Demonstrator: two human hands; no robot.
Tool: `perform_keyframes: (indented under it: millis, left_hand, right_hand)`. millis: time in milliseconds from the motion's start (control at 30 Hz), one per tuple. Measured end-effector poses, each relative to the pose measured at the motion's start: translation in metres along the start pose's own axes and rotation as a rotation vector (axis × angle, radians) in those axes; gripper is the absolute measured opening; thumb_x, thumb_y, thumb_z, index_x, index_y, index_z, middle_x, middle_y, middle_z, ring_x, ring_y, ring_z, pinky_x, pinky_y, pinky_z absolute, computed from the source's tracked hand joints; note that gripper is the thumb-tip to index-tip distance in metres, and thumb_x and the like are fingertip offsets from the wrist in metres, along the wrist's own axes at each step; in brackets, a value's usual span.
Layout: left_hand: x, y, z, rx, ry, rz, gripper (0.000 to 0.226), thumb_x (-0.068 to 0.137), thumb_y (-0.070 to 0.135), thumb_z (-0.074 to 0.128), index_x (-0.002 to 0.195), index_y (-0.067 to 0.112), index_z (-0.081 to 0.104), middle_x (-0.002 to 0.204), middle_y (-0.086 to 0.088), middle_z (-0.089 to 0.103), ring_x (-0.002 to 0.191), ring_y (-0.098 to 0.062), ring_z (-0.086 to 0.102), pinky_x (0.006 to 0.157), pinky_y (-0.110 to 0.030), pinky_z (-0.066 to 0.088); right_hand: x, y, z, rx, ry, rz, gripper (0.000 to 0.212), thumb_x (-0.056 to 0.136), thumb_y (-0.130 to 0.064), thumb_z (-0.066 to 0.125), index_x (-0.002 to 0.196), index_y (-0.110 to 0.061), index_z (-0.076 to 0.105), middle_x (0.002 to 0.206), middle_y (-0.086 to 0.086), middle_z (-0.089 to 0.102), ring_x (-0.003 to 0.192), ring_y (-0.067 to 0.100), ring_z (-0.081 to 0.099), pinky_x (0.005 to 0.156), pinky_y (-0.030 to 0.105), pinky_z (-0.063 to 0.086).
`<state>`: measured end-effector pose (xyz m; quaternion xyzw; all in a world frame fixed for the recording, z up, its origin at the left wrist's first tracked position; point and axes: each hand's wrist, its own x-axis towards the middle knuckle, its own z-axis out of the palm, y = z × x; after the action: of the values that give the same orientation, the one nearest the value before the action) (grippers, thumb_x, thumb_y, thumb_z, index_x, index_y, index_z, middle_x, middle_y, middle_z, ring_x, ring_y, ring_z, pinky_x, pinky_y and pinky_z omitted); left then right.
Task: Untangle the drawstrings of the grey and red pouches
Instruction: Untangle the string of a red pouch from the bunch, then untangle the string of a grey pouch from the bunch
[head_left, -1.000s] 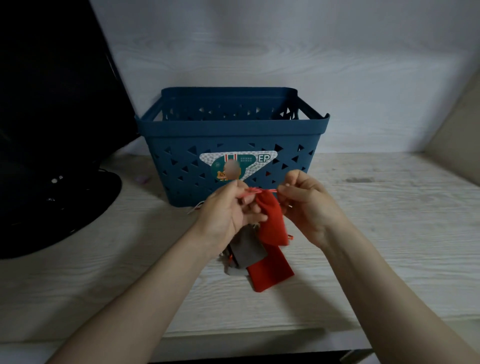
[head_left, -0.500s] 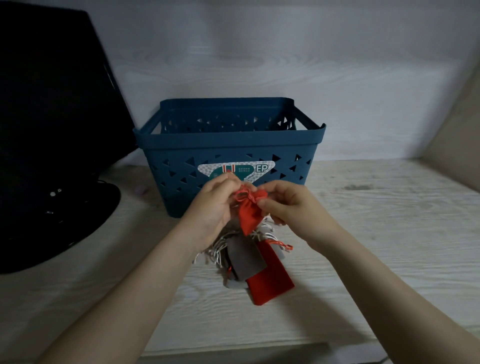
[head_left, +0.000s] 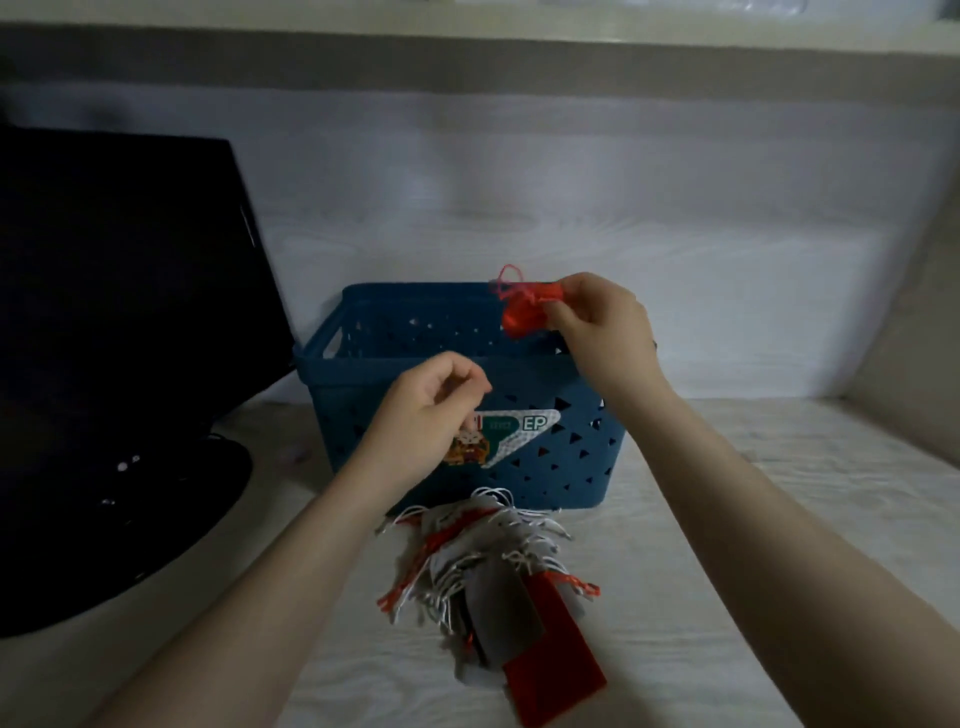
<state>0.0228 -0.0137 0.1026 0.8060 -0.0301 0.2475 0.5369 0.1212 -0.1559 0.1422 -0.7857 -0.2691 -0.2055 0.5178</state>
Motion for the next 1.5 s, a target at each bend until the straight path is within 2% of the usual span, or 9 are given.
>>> perform_keyframes:
  millis: [133, 233, 333, 467, 633, 1000, 1133, 1333, 1500]
  left_hand:
    - [-0.003, -0.013, -0.003, 0.069, -0.063, -0.068, 0.018, 0.093, 0.016, 0.051, 0.076, 0.017, 0.059, 0.06, -0.001, 0.053, 0.053, -0.004, 0.049, 0.054, -0.013, 0.039]
    - [-0.008, -0.025, -0.003, 0.127, -0.142, -0.098, 0.018, 0.093, 0.017, 0.052, 0.077, 0.021, 0.059, 0.065, -0.001, 0.057, 0.052, -0.004, 0.05, 0.053, -0.012, 0.038]
    - [-0.017, -0.037, -0.001, 0.199, -0.295, -0.117, 0.013, 0.091, 0.016, 0.056, 0.08, 0.021, 0.062, 0.067, 0.007, 0.058, 0.052, -0.001, 0.051, 0.057, -0.015, 0.042]
    - [-0.031, -0.05, 0.005, 0.366, -0.479, -0.13, 0.003, 0.084, 0.014, 0.066, 0.082, 0.015, 0.065, 0.046, 0.019, 0.054, 0.041, 0.007, 0.044, 0.047, -0.008, 0.032]
    - [-0.048, -0.074, 0.013, 0.422, -0.489, -0.206, 0.017, 0.075, 0.02, 0.076, 0.079, 0.021, 0.06, 0.068, 0.009, 0.057, 0.046, 0.003, 0.044, 0.05, -0.012, 0.036]
    - [-0.042, -0.067, 0.009, 0.482, -0.553, -0.138, 0.018, 0.078, 0.027, 0.073, 0.089, 0.016, 0.063, 0.071, 0.01, 0.052, 0.058, -0.003, 0.046, 0.059, -0.024, 0.036]
    - [-0.042, -0.06, 0.007, 0.421, -0.426, -0.027, 0.012, 0.085, 0.026, 0.065, 0.085, 0.014, 0.063, 0.081, 0.001, 0.058, 0.073, -0.006, 0.052, 0.067, -0.026, 0.037]
    - [-0.043, -0.048, 0.01, 0.44, -0.358, -0.029, 0.028, 0.092, 0.029, 0.052, 0.069, 0.015, 0.05, 0.058, -0.002, 0.051, 0.049, -0.007, 0.046, 0.051, -0.027, 0.033]
    - [-0.045, -0.058, 0.01, 0.53, -0.318, -0.003, 0.043, 0.096, 0.036, 0.041, 0.06, 0.013, 0.038, 0.055, 0.0, 0.04, 0.054, -0.015, 0.041, 0.055, -0.034, 0.028]
  right_hand:
    - [-0.005, 0.016, 0.009, -0.163, -0.215, 0.033, 0.052, 0.091, -0.009, 0.048, 0.14, -0.02, 0.037, 0.113, 0.007, 0.063, 0.101, 0.025, 0.057, 0.086, 0.04, 0.048]
    - [-0.03, 0.025, 0.013, -0.176, -0.049, -0.161, 0.04, 0.086, -0.005, 0.048, 0.125, -0.014, 0.054, 0.119, 0.006, 0.055, 0.111, 0.02, 0.047, 0.091, 0.027, 0.038]
    - [-0.056, 0.032, 0.014, -0.16, -0.026, -0.342, 0.025, 0.081, -0.004, 0.047, 0.1, -0.007, 0.062, 0.093, 0.001, 0.055, 0.083, 0.009, 0.048, 0.069, 0.016, 0.036]
    - [-0.081, 0.047, 0.015, -0.247, -0.495, -0.319, 0.012, 0.085, -0.005, 0.059, 0.093, -0.007, 0.067, 0.088, 0.004, 0.065, 0.07, 0.002, 0.046, 0.063, 0.007, 0.035]
    - [-0.114, 0.066, 0.025, -0.352, -0.862, -0.247, 0.026, 0.081, -0.021, 0.07, 0.105, -0.013, 0.066, 0.097, 0.0, 0.057, 0.083, 0.006, 0.044, 0.072, 0.019, 0.032]
    - [-0.121, 0.07, 0.028, -0.378, -0.619, -0.35, 0.01, 0.084, -0.018, 0.065, 0.089, -0.011, 0.06, 0.095, 0.006, 0.06, 0.089, 0.025, 0.051, 0.073, 0.035, 0.041]
    - [-0.113, 0.057, 0.015, -0.127, -0.56, -0.217, 0.011, 0.089, -0.014, 0.06, 0.088, -0.018, 0.05, 0.079, -0.004, 0.059, 0.076, 0.012, 0.057, 0.068, 0.024, 0.043]
    - [-0.106, 0.048, 0.006, -0.073, -0.613, -0.127, 0.028, 0.093, -0.005, 0.051, 0.12, -0.011, 0.052, 0.076, -0.011, 0.054, 0.061, 0.0, 0.055, 0.058, 0.014, 0.042]
    - [-0.097, 0.051, -0.004, -0.289, -0.686, -0.241, 0.015, 0.09, -0.014, 0.059, 0.091, -0.003, 0.069, 0.074, -0.003, 0.06, 0.062, 0.0, 0.047, 0.06, 0.009, 0.035]
